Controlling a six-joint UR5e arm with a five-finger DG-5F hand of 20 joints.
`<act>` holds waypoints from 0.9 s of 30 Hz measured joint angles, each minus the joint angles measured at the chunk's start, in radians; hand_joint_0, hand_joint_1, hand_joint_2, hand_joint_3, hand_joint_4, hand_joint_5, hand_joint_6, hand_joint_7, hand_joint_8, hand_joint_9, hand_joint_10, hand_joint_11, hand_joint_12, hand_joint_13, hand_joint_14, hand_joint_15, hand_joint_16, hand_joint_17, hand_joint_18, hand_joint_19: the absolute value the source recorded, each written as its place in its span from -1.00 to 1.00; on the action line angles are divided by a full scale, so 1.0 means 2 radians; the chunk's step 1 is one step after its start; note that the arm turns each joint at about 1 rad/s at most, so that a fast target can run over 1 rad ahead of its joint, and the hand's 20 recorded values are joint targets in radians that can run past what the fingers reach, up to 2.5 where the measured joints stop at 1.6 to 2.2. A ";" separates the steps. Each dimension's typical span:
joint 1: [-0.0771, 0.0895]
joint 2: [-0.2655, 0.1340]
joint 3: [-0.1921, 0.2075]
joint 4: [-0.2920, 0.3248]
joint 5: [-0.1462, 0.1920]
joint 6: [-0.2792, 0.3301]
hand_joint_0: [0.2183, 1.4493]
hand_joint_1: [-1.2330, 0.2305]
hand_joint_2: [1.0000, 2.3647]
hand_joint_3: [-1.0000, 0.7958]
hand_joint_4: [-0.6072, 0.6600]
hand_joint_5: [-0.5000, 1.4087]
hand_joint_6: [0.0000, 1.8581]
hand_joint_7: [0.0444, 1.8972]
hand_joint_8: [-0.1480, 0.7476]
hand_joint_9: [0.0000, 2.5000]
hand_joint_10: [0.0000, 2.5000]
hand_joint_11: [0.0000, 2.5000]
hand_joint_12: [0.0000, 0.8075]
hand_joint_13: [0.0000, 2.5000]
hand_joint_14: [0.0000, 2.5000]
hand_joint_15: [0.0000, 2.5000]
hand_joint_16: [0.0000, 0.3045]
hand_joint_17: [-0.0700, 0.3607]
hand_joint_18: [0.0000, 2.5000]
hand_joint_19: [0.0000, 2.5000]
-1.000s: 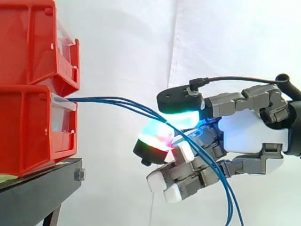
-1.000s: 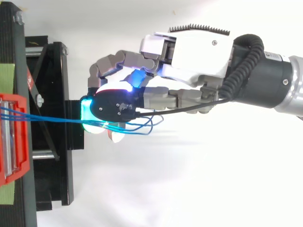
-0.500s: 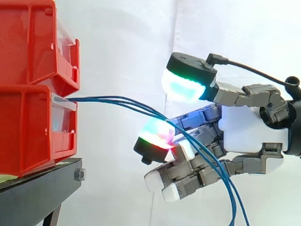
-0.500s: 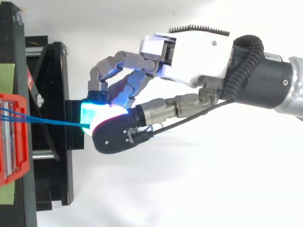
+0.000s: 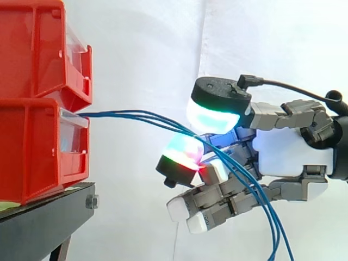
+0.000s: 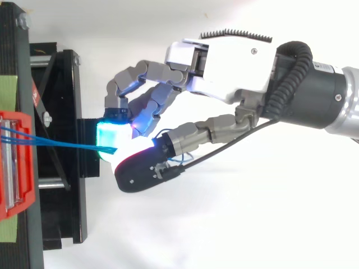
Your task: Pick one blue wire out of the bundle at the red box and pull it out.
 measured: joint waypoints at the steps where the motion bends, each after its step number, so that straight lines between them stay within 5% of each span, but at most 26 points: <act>1: 0.000 0.000 0.000 0.000 0.000 0.000 -0.44 -0.16 -0.99 -0.08 0.33 -0.62 -0.07 0.06 0.08 -0.11 -0.98 -0.38 0.11 -0.41 -0.99 -0.68 -0.51 0.10 -0.52 -0.69; 9: 0.000 0.000 0.000 0.000 0.000 0.000 -0.43 -0.17 -1.00 -0.05 0.35 -0.61 -0.10 0.03 0.11 -0.12 -0.98 -0.39 0.13 -0.41 -0.99 -0.69 -0.50 0.12 -0.50 -0.69; 13: 0.000 0.000 0.000 0.000 0.000 0.000 -0.49 -0.19 -0.98 -0.23 0.32 -0.62 -0.12 0.07 0.00 -0.15 -0.98 -0.37 -0.02 -0.44 -0.99 -0.66 -0.59 -0.03 -0.58 -0.65; 20: 0.000 0.000 0.000 0.000 0.000 0.000 -0.60 -0.15 -1.00 -0.44 0.36 -0.61 -0.13 0.09 0.04 -0.14 -0.98 -0.37 0.04 -0.43 -0.99 -0.67 -0.56 0.02 -0.55 -0.67; 27: 0.000 0.000 0.000 0.000 0.000 0.001 -0.51 -0.39 -1.00 -0.44 0.34 -0.63 -0.07 0.09 -0.01 -0.12 -0.98 -0.31 -0.02 -0.42 -0.99 -0.66 -0.60 -0.03 -0.55 -0.68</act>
